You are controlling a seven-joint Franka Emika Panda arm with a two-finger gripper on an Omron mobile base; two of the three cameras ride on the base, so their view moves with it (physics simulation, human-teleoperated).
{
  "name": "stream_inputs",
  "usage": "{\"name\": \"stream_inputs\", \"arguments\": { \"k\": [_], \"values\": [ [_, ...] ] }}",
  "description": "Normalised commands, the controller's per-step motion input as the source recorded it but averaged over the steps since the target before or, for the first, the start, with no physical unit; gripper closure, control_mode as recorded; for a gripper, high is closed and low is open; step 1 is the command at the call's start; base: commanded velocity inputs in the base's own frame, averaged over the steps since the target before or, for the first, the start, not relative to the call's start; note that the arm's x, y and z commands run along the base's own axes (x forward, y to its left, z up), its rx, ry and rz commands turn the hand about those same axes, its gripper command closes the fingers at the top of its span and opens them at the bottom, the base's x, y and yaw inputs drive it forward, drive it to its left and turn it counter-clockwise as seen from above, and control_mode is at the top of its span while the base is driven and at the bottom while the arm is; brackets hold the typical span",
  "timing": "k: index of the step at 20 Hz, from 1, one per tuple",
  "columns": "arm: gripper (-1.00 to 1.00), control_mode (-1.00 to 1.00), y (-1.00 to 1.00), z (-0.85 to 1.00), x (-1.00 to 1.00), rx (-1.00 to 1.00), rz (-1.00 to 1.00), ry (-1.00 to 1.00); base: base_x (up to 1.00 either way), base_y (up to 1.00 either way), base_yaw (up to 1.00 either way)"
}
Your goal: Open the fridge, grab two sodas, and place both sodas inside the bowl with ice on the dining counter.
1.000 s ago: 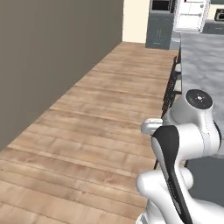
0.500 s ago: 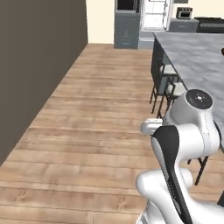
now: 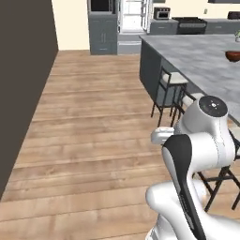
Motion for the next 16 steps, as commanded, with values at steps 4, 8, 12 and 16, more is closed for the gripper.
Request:
{"name": "stream_inputs", "arguments": {
  "k": [4, 8, 12, 16],
  "values": [
    [-1.0, 1.0, 0.0, 0.0, 0.0, 0.0, 0.0, 0.0, 1.0, 0.73, -0.38],
    [-1.0, 1.0, 0.0, 0.0, 0.0, 0.0, 0.0, 0.0, 1.0, 0.53, -0.34],
    [-1.0, 1.0, 0.0, 0.0, 0.0, 0.0, 0.0, 0.0, 1.0, 0.56, -0.34],
    [-1.0, 1.0, 0.0, 0.0, 0.0, 0.0, 0.0, 0.0, 1.0, 0.56, -0.35]
  ]
}}
